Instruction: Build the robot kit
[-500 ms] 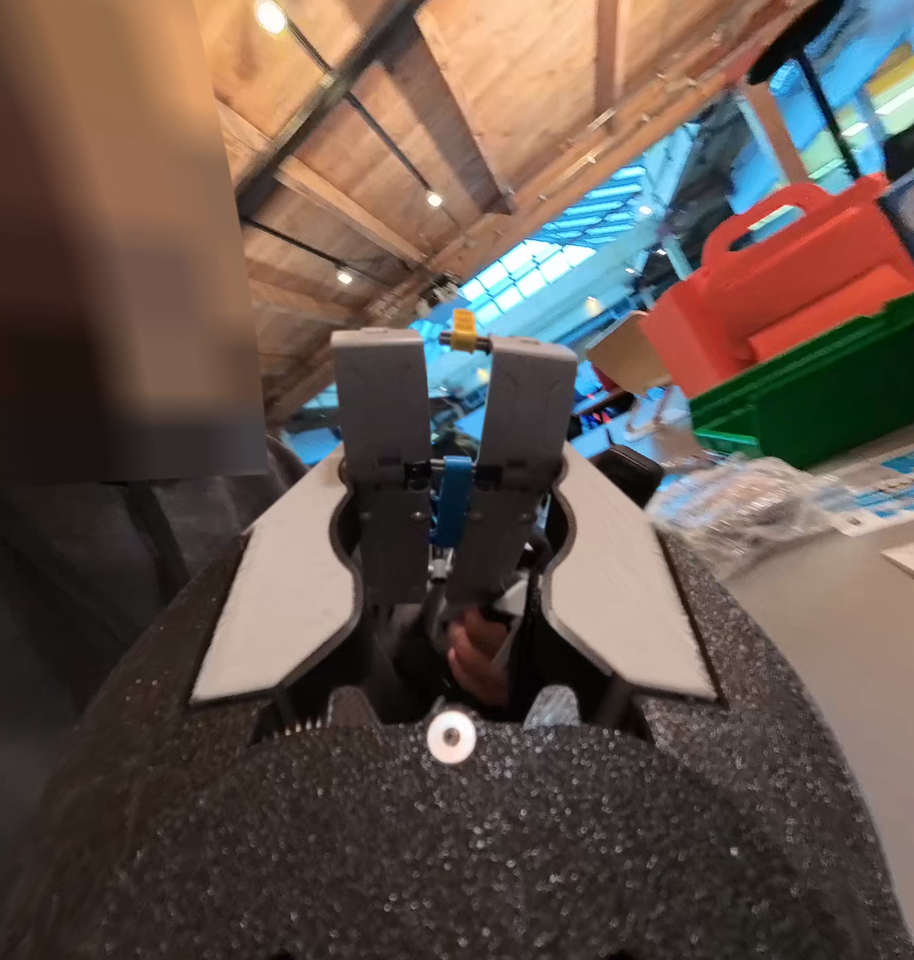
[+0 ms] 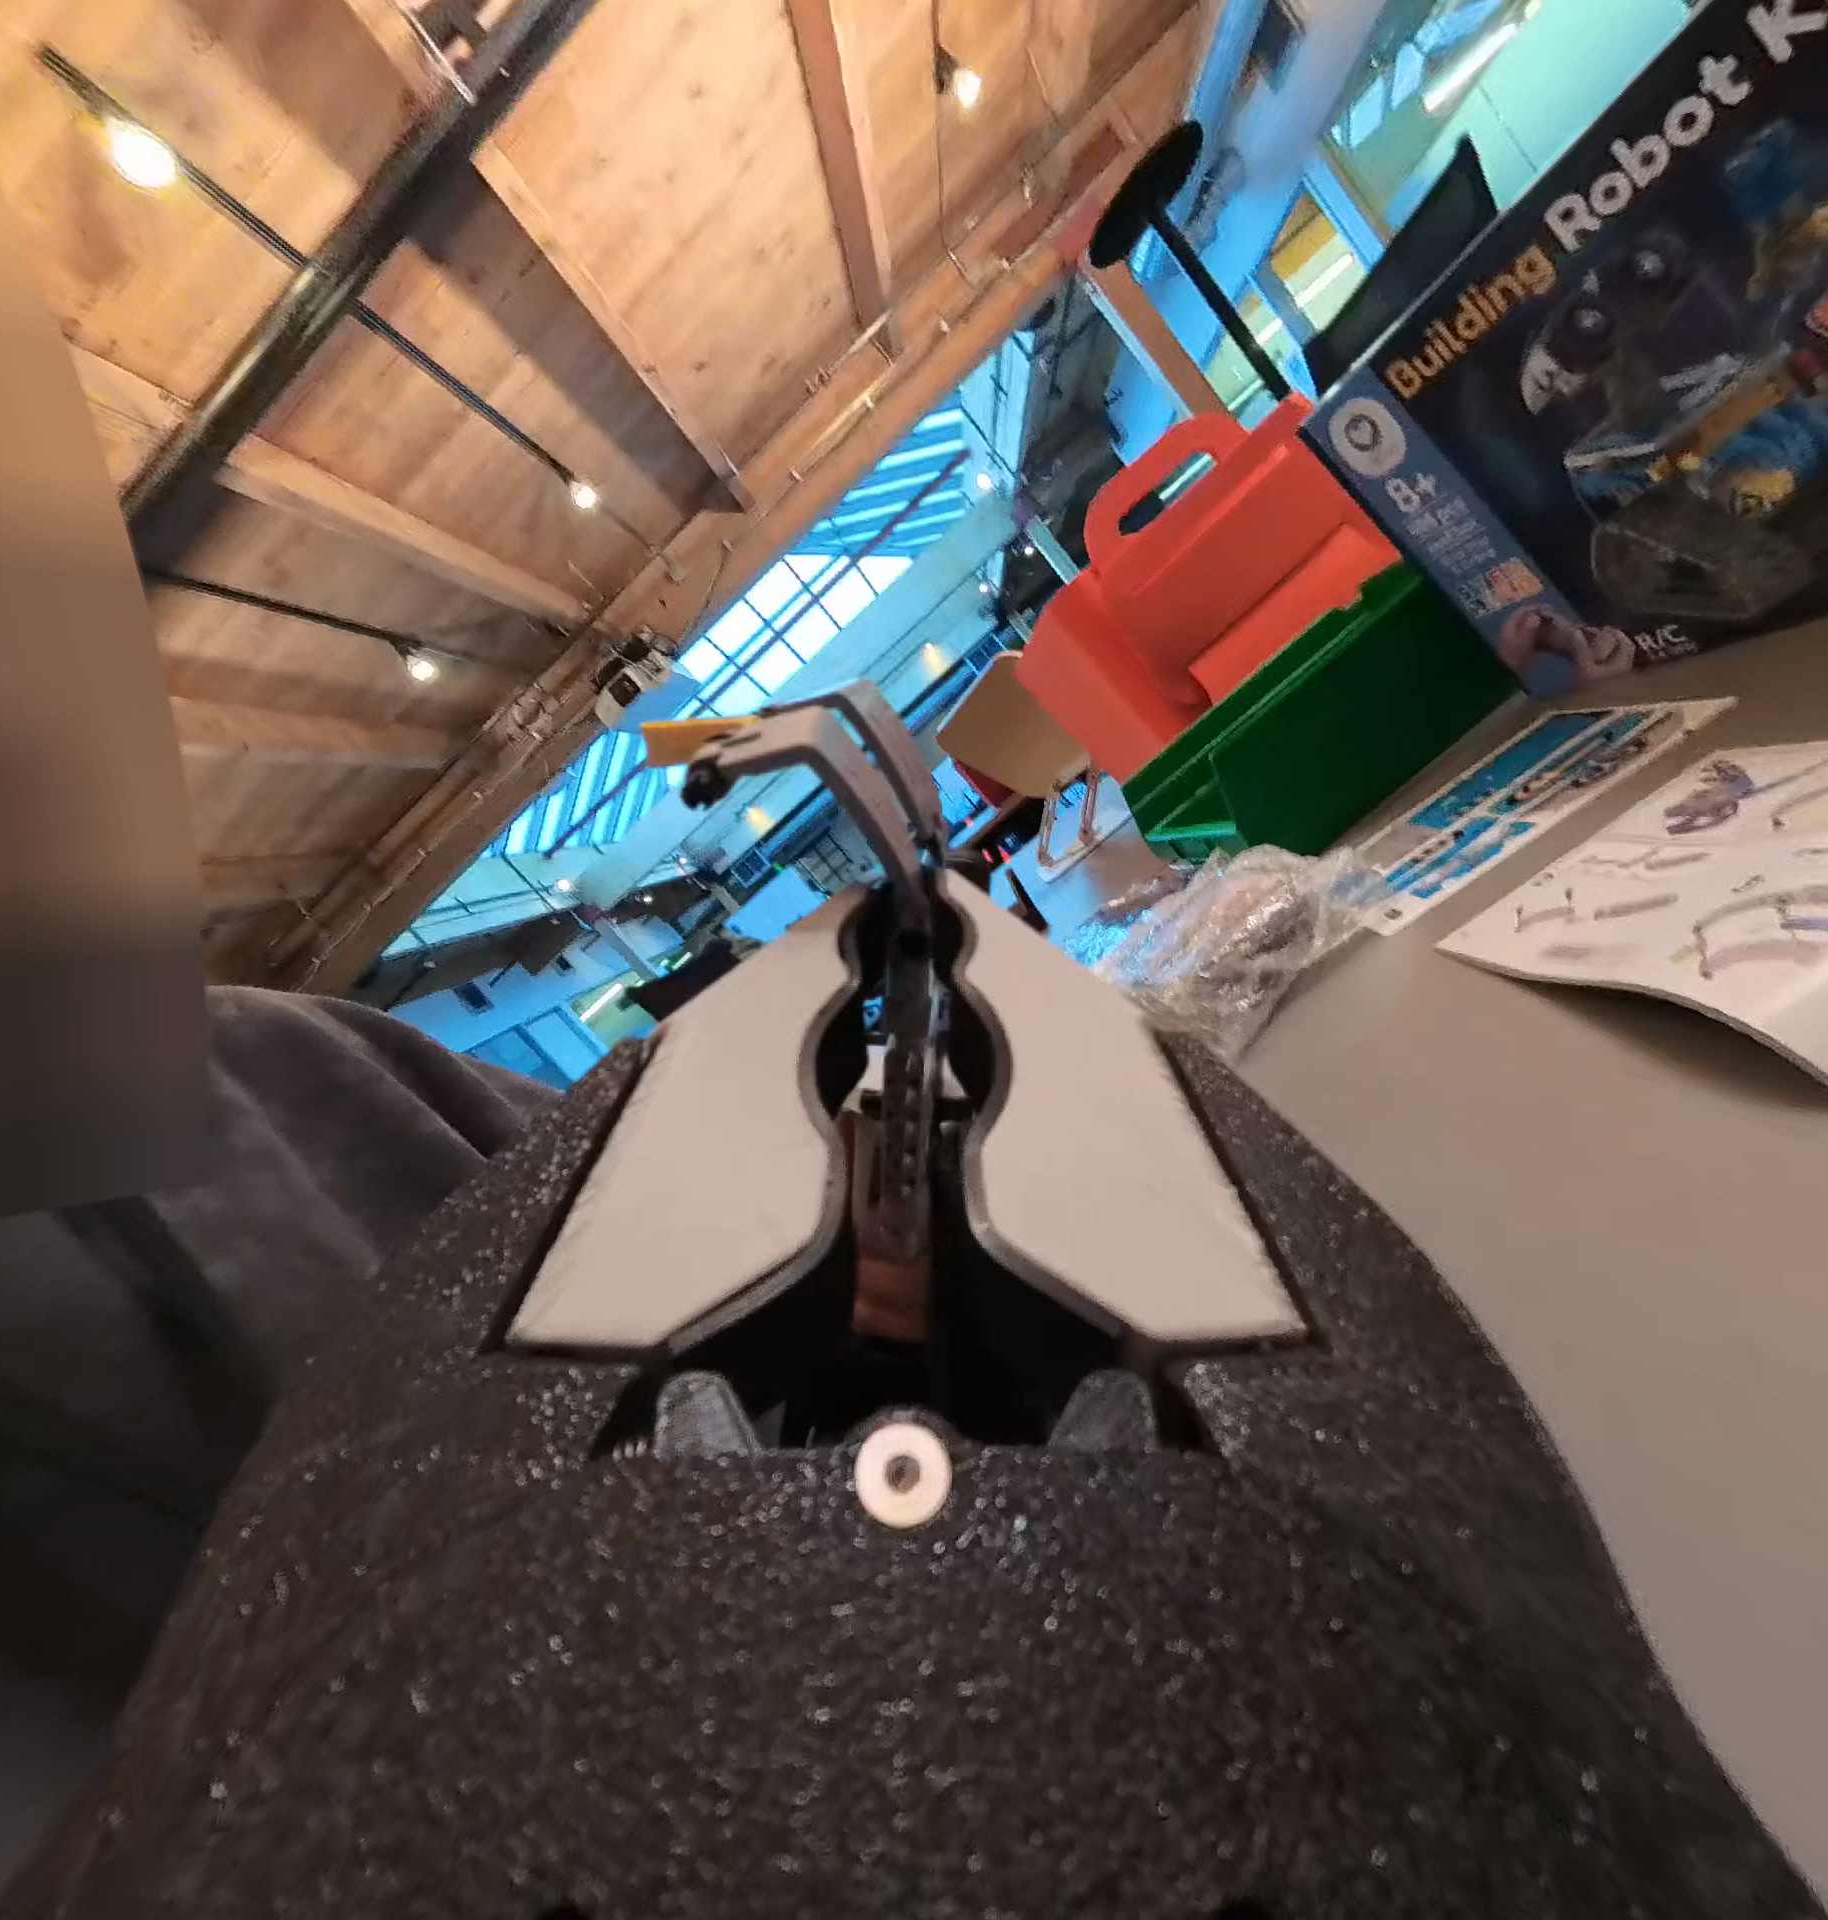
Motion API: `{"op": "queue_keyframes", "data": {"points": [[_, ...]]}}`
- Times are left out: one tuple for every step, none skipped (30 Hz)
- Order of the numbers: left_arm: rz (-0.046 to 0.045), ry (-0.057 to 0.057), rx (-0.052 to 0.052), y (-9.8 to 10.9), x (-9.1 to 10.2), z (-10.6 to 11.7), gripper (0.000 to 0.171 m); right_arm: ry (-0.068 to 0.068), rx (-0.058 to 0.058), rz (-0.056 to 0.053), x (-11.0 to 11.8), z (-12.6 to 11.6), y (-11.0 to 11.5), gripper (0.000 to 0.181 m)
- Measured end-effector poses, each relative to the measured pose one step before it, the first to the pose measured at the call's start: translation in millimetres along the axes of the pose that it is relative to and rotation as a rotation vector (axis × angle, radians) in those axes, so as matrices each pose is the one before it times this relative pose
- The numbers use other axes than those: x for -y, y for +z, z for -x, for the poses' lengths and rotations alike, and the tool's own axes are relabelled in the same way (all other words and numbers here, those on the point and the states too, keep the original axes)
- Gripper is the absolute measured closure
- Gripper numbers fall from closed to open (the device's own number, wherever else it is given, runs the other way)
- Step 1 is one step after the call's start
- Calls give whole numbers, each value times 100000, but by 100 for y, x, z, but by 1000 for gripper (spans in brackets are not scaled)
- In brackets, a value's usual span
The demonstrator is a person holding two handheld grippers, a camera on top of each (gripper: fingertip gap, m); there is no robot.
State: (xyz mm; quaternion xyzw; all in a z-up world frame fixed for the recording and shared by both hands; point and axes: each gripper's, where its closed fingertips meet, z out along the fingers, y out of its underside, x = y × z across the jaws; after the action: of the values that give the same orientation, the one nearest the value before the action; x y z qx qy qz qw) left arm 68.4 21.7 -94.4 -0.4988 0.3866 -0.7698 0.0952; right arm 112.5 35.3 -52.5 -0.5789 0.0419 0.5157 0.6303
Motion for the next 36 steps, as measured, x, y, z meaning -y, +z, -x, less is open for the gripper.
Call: {"op": "queue_keyframes", "data": {"points": [[2180,1002,591,129,-283,41,166,-683,-654,1012,-105,-25,-161,176],[1951,1479,-275,48,-78,-49,165,-805,-415,1352,-81,91,-121,175],[793,1921,558,-86,294,130,153,-956,-1562,3891,-443,-62,-23,176],[203,1969,1893,-166,542,356,135,-2243,-2079,6270,-898,-148,107,175],[579,2046,1209,-132,550,287,124,-2285,-1247,4992,-827,8,199,176],[897,2109,-1535,-33,387,-155,130,-866,-799,3019,-594,49,278,176],[1960,2422,-2456,147,42,-370,141,63,296,2595,-535,140,338,176],[2126,2766,-227,256,-194,-142,148,378,645,2106,-489,98,336,175],[1155,2781,1158,230,-262,0,151,606,670,1412,-382,18,274,176],[1093,1988,1422,146,-324,88,154,795,840,684,-262,27,179,174],[372,286,1471,6,-219,212,158,1220,170,1044,-285,-102,147,176],[-118,-1202,-155,-86,-146,127,160,540,-785,614,-213,-207,111,176],[634,-2495,-1062,-120,-209,96,164,-122,-1635,668,-206,-290,83,176],[552,-1868,817,-89,-220,297,165,-176,-2893,1034,-237,-477,91,175],[844,-1353,2480,-3,-313,504,165,-319,-3307,1480,-245,-553,34,175],[882,-2365,2033,24,-267,519,165,-1361,-4233,1566,-277,-609,17,176],[1054,-3818,466,22,-236,443,166,-270,-3341,1679,-276,-501,43,175],[835,-4877,-546,36,-180,407,166,145,-2446,1425,-254,-436,57,176],[-162,-5825,-3318,45,-34,67,167,857,170,20,-95,-156,-8,176],[123,-4822,-3321,50,-34,-30,167,2995,2843,-456,6,52,-60,177],[952,-1109,-1657,50,-137,-39,168,4196,3236,815,-165,-2,-39,177],[1490,757,-3219,100,-201,-512,167,5303,6707,646,-86,492,-85,176],[873,1681,-835,34,-48,-268,168,3544,4597,165,-42,426,-24,176],[837,1793,838,-63,-85,54,168,-1019,-832,407,-94,-76,80,176],[379,-195,-1111,-80,-79,-103,168,-736,-81,863,-138,59,97,176],[193,-580,-2200,17,-99,-275,168,1834,2589,698,-93,300,25,177],[1210,885,-574,86,-196,-170,168,3117,2718,1366,-205,205,-38,177],[1006,1582,184,148,-157,-85,168,318,964,1324,-155,80,-87,176],[-121,548,-1258,70,54,-220,168,-490,901,67,38,223,-54,176],[-604,-530,-540,-107,139,-9,168,787,696,-1065,130,76,124,176],[-374,-923,2005,-89,20,436,168,1628,-1226,-655,56,-407,63,177],[-855,-581,2602,-23,91,482,168,1127,-2055,-1345,129,-541,-34,176],[-634,183,1395,-8,146,215,167,611,-630,-1698,207,-245,-29,175],[35,630,560,19,69,42,167,-930,-112,-239,99,-14,-51,176],[72,367,447,25,15,18,167,-2581,-1395,-96,153,-55,-149,175],[-127,57,-616,-47,-22,-125,167,-2650,-2648,-1598,362,-156,-263,167]]}}
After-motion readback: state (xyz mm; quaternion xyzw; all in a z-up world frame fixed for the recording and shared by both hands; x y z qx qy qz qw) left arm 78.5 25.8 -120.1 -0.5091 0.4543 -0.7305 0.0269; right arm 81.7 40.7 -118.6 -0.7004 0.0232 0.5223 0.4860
